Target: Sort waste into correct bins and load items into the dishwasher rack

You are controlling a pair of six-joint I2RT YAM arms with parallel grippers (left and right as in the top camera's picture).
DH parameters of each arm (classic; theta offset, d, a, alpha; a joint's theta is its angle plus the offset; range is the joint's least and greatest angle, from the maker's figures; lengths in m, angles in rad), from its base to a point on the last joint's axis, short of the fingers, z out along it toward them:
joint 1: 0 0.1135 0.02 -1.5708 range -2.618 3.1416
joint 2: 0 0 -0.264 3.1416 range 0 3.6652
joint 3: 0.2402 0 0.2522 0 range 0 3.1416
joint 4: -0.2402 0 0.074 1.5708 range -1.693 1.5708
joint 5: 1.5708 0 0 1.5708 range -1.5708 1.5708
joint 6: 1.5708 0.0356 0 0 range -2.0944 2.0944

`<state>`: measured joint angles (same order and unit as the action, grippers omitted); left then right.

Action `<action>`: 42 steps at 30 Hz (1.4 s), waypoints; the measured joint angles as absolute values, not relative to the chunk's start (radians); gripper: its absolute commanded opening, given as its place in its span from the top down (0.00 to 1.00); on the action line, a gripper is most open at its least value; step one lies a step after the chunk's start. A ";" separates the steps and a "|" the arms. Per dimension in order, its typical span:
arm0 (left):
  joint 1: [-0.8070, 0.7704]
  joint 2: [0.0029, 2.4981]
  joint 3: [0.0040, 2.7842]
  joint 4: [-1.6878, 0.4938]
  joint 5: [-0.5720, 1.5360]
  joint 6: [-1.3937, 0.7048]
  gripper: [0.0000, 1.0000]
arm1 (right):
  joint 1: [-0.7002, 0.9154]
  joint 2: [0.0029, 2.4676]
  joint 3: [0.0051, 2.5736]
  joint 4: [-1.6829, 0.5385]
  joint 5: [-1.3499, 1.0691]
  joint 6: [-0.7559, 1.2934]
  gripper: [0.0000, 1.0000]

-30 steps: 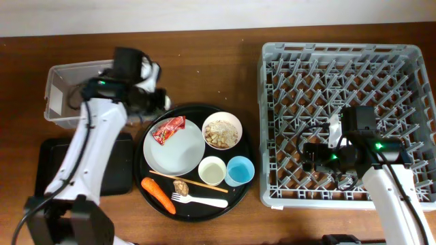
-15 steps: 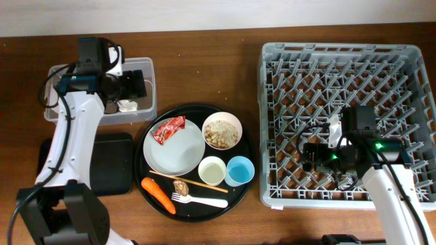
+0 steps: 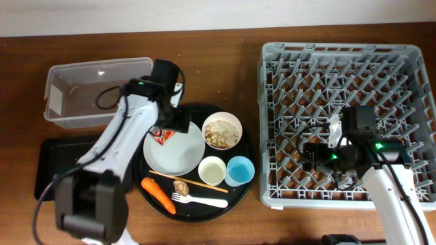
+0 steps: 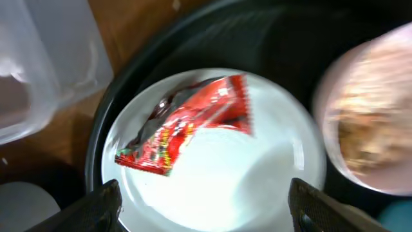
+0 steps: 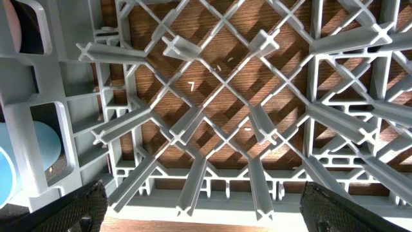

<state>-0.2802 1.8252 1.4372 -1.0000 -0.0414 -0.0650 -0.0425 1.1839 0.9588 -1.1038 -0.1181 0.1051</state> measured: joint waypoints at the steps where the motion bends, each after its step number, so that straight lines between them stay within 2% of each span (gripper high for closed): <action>1: -0.281 1.846 1.433 -0.986 -0.067 -0.064 0.17 | -0.043 1.184 0.959 -1.103 -0.118 0.106 0.02; 4: -0.281 1.908 1.432 -0.944 -0.118 -0.063 0.18 | -0.043 1.184 0.959 -1.104 -0.118 0.105 0.02; 5: -0.281 1.921 1.432 -0.939 -0.125 -0.063 0.22 | -0.043 1.184 0.959 -1.104 -0.118 0.105 0.02; 7: -0.281 1.957 1.432 -0.934 -0.140 -0.060 0.43 | -0.043 1.184 0.959 -1.104 -0.118 0.105 0.02; 8: -0.281 1.970 1.432 -0.934 -0.141 -0.055 0.59 | -0.043 1.184 0.959 -1.104 -0.118 0.106 0.02; 9: -0.281 1.978 1.432 -0.935 -0.143 -0.059 0.69 | -0.043 1.184 0.959 -1.104 -0.118 0.106 0.02; 10: -0.281 1.988 1.432 -0.938 -0.146 -0.059 0.86 | -0.043 1.184 0.959 -1.104 -0.118 0.106 0.01; 11: -0.281 1.991 1.432 -0.940 -0.147 -0.058 0.97 | -0.043 1.184 0.959 -1.104 -0.118 0.106 0.02; 12: -0.281 1.992 1.432 -0.942 -0.147 -0.055 1.00 | -0.043 1.184 0.959 -1.104 -0.118 0.104 0.01; 22: -0.279 1.904 1.527 -1.134 -0.153 -0.048 1.00 | -0.043 1.184 0.959 -1.104 -0.118 0.105 0.02; 25: -0.252 1.791 1.578 -1.081 -0.159 -0.048 1.00 | -0.043 1.184 0.959 -1.104 -0.118 0.106 0.02; 28: -0.159 1.687 1.610 -0.975 -0.167 -0.049 1.00 | -0.043 1.184 0.959 -1.104 -0.118 0.106 0.02; 30: -0.093 1.678 1.613 -0.914 -0.170 -0.049 0.95 | -0.043 1.184 0.959 -1.104 -0.118 0.105 0.02; 31: -0.064 1.682 1.613 -0.896 -0.171 -0.049 0.71 | -0.043 1.184 0.959 -1.104 -0.118 0.105 0.02; 32: -0.036 1.691 1.613 -0.883 -0.173 -0.049 0.37 | -0.043 1.184 0.959 -1.105 -0.118 0.105 0.02; 33: -0.006 1.705 1.612 -0.870 -0.172 -0.053 0.13 | -0.043 1.184 0.959 -1.108 -0.118 0.105 0.02; 34: 0.014 1.718 1.612 -0.864 -0.168 -0.053 0.03 | -0.043 1.184 0.959 -1.108 -0.118 0.105 0.02; 41: 0.068 1.765 1.607 -0.889 -0.059 -0.060 0.02 | -0.043 1.184 0.959 -1.111 -0.118 0.106 0.02; 42: 0.062 1.761 1.607 -0.911 -0.022 -0.060 0.05 | -0.043 1.184 0.959 -1.111 -0.118 0.106 0.02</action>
<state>0.0616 1.7611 1.6066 -0.9112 -0.0223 -0.0605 -0.0425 1.1839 0.9592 -1.1110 -0.1181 0.1059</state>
